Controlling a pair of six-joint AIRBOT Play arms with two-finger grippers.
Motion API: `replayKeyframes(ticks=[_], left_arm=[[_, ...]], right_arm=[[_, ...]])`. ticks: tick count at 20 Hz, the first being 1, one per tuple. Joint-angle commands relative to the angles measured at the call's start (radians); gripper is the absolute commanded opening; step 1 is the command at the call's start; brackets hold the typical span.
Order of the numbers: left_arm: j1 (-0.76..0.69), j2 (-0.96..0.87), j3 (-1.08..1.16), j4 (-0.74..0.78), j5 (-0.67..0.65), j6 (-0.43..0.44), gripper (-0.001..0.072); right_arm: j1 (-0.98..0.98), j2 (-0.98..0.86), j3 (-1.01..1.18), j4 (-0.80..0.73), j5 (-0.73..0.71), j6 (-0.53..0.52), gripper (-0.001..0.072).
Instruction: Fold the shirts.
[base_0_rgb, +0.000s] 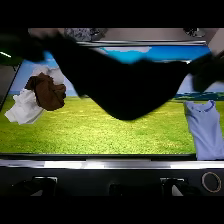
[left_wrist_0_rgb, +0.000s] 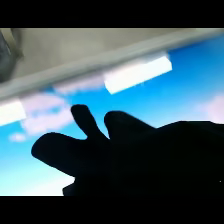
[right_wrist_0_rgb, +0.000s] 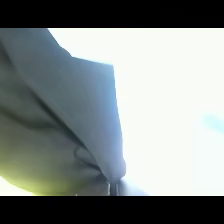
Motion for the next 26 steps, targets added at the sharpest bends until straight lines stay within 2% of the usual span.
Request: replayKeyframes(ticks=[1, 3, 7, 11, 14, 16, 18, 20, 22, 24, 26], left_arm=[[-0.001, 0.094, 0.22, 0.095, 0.0, -0.043, 0.0025], [-0.001, 0.161, 0.174, 0.095, 0.002, -0.084, 0.0025], [-0.001, 0.216, 0.145, 0.095, -0.015, -0.086, 0.0025], [0.0, 0.188, 0.057, 0.118, -0.115, -0.086, 0.0026], [0.0, 0.119, -0.121, 0.201, -0.132, -0.086, 0.0026], [0.019, 0.026, -0.238, 0.202, -0.121, -0.095, 0.0026], [0.051, -0.097, -0.328, 0.199, -0.08, -0.105, 0.0026], [0.09, -0.241, -0.359, 0.192, -0.029, -0.105, 0.0026], [0.119, -0.377, -0.352, 0.146, -0.003, -0.105, 0.0027], [0.134, -0.478, -0.346, 0.084, -0.013, -0.105, 0.003], [0.135, -0.541, -0.345, 0.038, -0.036, -0.105, 0.0033]], right_arm=[[0.001, 0.107, 0.268, -0.137, -0.057, 0.01, 0.0047], [0.001, 0.155, 0.271, -0.166, -0.056, 0.047, 0.0046], [0.001, 0.185, 0.271, -0.174, -0.047, 0.064, 0.0046], [0.001, 0.11, 0.271, -0.175, 0.068, 0.11, 0.0046], [0.001, -0.057, 0.241, -0.171, 0.197, 0.11, 0.0046], [0.002, -0.217, 0.199, -0.171, 0.216, 0.109, 0.0047], [0.002, -0.415, 0.186, -0.16, 0.149, 0.107, 0.0047], [0.002, -0.591, 0.186, -0.064, 0.045, 0.13, 0.0047], [0.002, -0.736, 0.186, 0.071, -0.04, 0.204, 0.0048], [0.004, -0.84, 0.186, 0.188, -0.068, 0.31, 0.0048], [0.024, -0.913, 0.186, 0.241, -0.068, 0.336, 0.0048]])
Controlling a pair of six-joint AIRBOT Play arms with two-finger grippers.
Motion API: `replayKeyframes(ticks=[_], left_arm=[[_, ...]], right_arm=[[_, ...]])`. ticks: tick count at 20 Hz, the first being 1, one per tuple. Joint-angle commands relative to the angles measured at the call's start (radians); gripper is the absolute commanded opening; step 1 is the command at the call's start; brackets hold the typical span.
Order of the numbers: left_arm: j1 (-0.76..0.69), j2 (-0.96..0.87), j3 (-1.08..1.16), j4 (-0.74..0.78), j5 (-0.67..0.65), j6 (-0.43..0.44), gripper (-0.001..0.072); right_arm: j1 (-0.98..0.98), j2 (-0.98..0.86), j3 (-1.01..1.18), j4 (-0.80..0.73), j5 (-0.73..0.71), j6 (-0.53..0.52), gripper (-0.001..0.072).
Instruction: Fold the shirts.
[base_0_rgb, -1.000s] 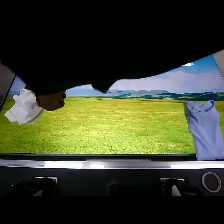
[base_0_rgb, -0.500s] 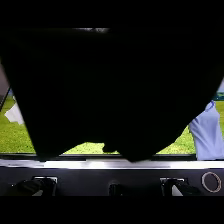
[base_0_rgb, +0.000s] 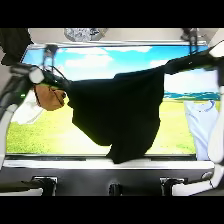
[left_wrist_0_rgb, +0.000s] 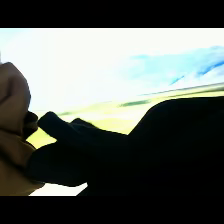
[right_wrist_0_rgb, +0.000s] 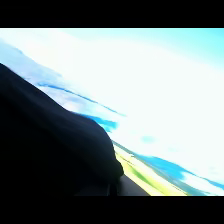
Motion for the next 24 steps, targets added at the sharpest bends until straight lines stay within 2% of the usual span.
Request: replayKeyframes(ticks=[1, 2, 3, 4, 5, 6, 8, 10, 12, 13, 18, 24], left_arm=[[0.016, -0.137, -0.008, -0.098, -0.018, 0.0, 0.0074], [0.016, -0.142, -0.008, -0.113, -0.027, 0.0, 0.0226], [0.018, -0.139, -0.005, -0.111, -0.036, 0.002, 0.046], [0.026, -0.136, 0.015, -0.104, -0.062, 0.013, 0.061], [0.043, -0.136, 0.052, -0.1, -0.112, 0.036, 0.0615], [0.071, -0.135, 0.092, -0.1, -0.169, 0.051, 0.0615], [0.143, -0.129, 0.124, -0.109, -0.269, 0.051, 0.0612], [0.23, -0.128, 0.085, -0.222, -0.35, 0.051, 0.0607], [0.283, -0.128, -0.026, -0.36, -0.369, 0.076, 0.06], [0.291, -0.129, -0.094, -0.42, -0.349, 0.101, 0.0598], [0.235, -0.134, -0.342, -0.598, -0.15, 0.148, 0.0591], [0.191, -0.152, -0.357, -0.598, -0.057, 0.163, 0.0589]], right_arm=[[0.031, -0.159, -0.002, 0.137, -0.044, 0.082, 0.0049], [0.044, -0.171, -0.002, 0.137, -0.045, 0.082, 0.0056], [0.055, -0.172, -0.002, 0.137, -0.055, 0.08, 0.0156], [0.056, -0.166, 0.001, 0.14, -0.062, 0.069, 0.035], [0.048, -0.153, 0.008, 0.139, -0.052, 0.045, 0.0526], [0.03, -0.127, 0.01, 0.133, -0.024, 0.009, 0.056], [-0.024, -0.064, 0.01, 0.035, 0.066, -0.014, 0.056], [-0.093, -0.022, 0.009, -0.132, 0.248, -0.007, 0.056], [-0.149, -0.018, -0.011, -0.234, 0.429, -0.008, 0.0559], [-0.165, -0.009, -0.051, -0.244, 0.471, -0.009, 0.0559], [-0.13, 0.103, -0.392, -0.244, 0.357, -0.035, 0.056], [-0.105, 0.149, -0.463, -0.232, 0.41, -0.009, 0.0561]])
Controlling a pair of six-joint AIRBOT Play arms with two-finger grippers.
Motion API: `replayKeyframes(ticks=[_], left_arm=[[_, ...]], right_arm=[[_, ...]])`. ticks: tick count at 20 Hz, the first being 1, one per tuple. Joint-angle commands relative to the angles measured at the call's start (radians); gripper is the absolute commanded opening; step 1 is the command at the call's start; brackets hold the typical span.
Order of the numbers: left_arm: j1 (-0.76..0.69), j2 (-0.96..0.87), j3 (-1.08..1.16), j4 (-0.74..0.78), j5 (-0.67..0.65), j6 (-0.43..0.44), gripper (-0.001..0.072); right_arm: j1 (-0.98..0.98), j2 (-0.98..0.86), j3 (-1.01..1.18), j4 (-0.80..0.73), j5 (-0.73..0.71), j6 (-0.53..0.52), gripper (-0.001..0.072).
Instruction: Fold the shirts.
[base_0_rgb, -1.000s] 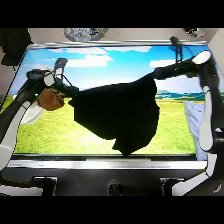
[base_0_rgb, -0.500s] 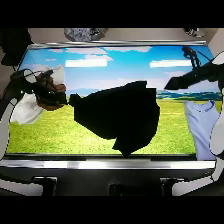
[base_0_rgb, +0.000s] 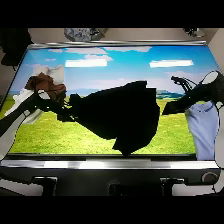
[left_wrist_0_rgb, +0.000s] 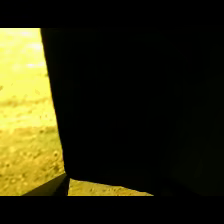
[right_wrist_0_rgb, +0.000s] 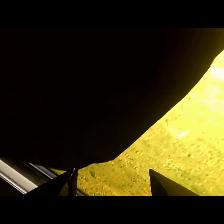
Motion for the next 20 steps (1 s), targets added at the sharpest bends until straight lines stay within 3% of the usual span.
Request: replayKeyframes(ticks=[1, 3, 4, 7, 8, 10, 11, 14, 16, 20], left_arm=[[-0.017, -0.008, -0.021, -0.017, 0.066, 0.011, 0.0589], [-0.025, -0.014, -0.021, -0.016, 0.082, 0.012, 0.0578], [-0.029, -0.015, -0.021, -0.016, 0.095, 0.013, 0.0465], [-0.043, -0.018, -0.021, -0.017, 0.135, 0.011, 0.0394], [-0.047, -0.02, -0.021, -0.016, 0.139, 0.011, 0.0331], [-0.051, -0.021, -0.02, -0.016, 0.138, 0.012, 0.0099], [-0.051, -0.019, -0.02, -0.016, 0.138, 0.02, 0.0025], [-0.051, -0.008, -0.02, -0.014, 0.137, 0.06, 0.0027], [-0.05, 0.004, -0.02, -0.008, 0.137, 0.064, 0.0027], [-0.05, 0.037, -0.02, 0.02, 0.137, 0.064, 0.0027]], right_arm=[[0.006, 0.048, -0.035, -0.001, 0.036, 0.032, 0.0561], [0.006, 0.082, -0.035, -0.001, 0.034, 0.045, 0.0561], [0.006, 0.096, -0.035, -0.001, 0.034, 0.052, 0.0561], [0.006, 0.127, -0.035, -0.002, 0.037, 0.059, 0.0561], [0.006, 0.132, -0.035, -0.008, 0.039, 0.06, 0.0561], [0.006, 0.134, -0.042, -0.034, 0.053, 0.067, 0.0561], [0.006, 0.139, -0.061, -0.042, 0.051, 0.069, 0.0561], [0.006, 0.189, -0.223, -0.039, -0.027, 0.081, 0.0564], [0.006, 0.224, -0.364, -0.016, -0.119, 0.081, 0.064], [0.006, 0.229, -0.562, 0.105, -0.274, 0.05, 0.0637]])
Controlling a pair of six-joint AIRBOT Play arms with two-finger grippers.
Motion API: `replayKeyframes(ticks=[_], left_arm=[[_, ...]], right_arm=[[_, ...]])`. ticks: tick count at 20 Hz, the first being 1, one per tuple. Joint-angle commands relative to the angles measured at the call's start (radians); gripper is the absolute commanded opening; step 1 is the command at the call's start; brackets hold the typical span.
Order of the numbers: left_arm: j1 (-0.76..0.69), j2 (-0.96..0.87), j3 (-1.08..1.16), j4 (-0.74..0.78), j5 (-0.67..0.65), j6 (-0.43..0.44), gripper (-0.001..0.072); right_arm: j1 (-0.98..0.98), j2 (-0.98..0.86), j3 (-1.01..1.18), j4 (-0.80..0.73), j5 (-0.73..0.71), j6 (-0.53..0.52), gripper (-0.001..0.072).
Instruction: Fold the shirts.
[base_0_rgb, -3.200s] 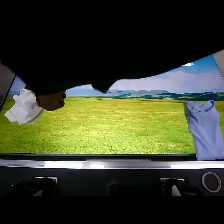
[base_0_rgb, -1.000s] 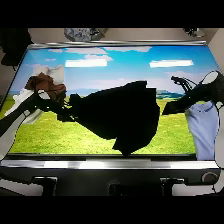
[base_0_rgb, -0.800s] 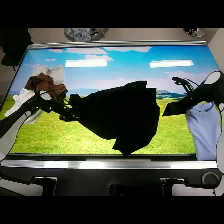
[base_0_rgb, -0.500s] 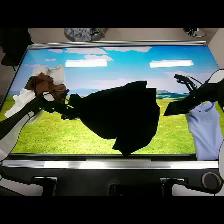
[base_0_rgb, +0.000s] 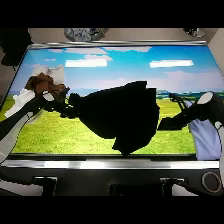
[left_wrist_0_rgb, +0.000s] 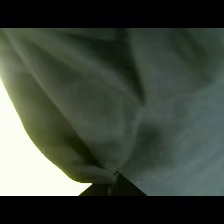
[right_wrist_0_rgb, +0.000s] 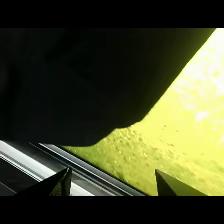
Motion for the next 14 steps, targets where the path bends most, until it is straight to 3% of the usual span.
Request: replayKeyframes(ticks=[1, 5, 9, 10, 12, 14], left_arm=[[0.0, 0.03, 0.001, 0.012, 0.0, 0.005, 0.0027], [-0.001, 0.062, 0.001, 0.011, 0.0, 0.005, 0.0027], [-0.002, 0.094, 0.001, 0.011, -0.003, 0.005, 0.0027], [-0.002, 0.104, 0.001, 0.011, -0.01, 0.005, 0.0027], [-0.001, 0.137, 0.001, 0.014, -0.035, 0.005, 0.0026], [-0.001, 0.216, 0.005, 0.061, -0.034, 0.004, 0.0025]], right_arm=[[0.001, 0.013, -0.173, 0.097, -0.173, -0.026, 0.0637], [0.001, 0.011, -0.256, 0.144, -0.312, -0.026, 0.0631], [0.024, -0.024, -0.28, 0.3, -0.425, -0.063, 0.0584], [0.051, -0.034, -0.28, 0.325, -0.454, -0.07, 0.0472], [0.097, -0.036, -0.261, 0.338, -0.48, -0.075, 0.0046], [0.099, -0.016, -0.181, 0.333, -0.399, -0.182, 0.0046]])
